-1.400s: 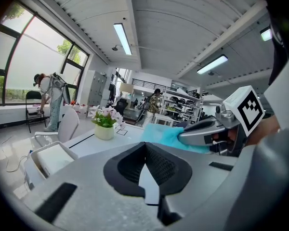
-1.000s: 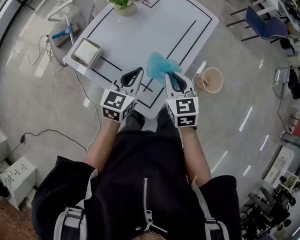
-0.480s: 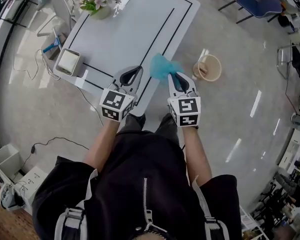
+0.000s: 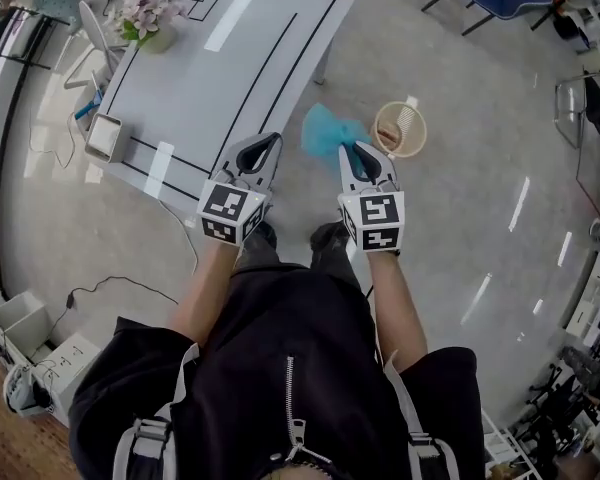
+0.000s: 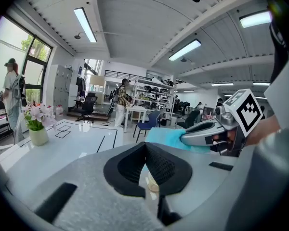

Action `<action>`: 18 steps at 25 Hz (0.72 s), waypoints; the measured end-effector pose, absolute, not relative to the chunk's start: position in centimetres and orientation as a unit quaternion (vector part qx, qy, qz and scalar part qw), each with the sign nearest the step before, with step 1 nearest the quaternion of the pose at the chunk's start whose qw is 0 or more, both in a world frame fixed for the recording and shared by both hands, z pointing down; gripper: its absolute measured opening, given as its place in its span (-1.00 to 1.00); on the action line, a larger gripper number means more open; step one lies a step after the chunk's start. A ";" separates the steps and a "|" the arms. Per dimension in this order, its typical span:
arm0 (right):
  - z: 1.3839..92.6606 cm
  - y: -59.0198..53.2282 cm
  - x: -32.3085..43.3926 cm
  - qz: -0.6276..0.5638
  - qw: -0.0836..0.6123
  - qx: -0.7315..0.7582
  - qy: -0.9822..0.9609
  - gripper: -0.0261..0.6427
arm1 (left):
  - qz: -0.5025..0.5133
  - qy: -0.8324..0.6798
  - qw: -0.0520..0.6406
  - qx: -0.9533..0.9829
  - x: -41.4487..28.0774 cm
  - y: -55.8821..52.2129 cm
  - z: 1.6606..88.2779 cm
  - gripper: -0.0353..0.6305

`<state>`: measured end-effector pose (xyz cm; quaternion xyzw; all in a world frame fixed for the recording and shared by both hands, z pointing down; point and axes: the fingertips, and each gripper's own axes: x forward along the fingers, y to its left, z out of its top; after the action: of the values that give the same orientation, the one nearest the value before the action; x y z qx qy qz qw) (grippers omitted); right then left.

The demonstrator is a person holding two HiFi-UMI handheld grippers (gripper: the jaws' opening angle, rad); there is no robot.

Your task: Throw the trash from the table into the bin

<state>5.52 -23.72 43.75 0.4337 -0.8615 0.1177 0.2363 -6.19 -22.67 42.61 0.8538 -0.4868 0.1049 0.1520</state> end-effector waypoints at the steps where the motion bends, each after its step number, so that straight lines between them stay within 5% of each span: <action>1: 43.7 -24.0 6.8 0.118 0.234 0.437 -0.861 -0.81 | 0.107 -0.485 0.151 0.855 -4.9 -23.0 42.7 -0.88; 18: 43.2 -25.1 31.7 0.132 0.200 0.517 -0.822 -0.81 | 0.144 -0.402 0.117 0.896 19.4 -26.3 42.8 -0.88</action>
<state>31.72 -25.12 43.24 0.5174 -0.8215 0.1323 0.1997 19.44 -26.33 42.75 0.8964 -0.4024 0.1444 0.1170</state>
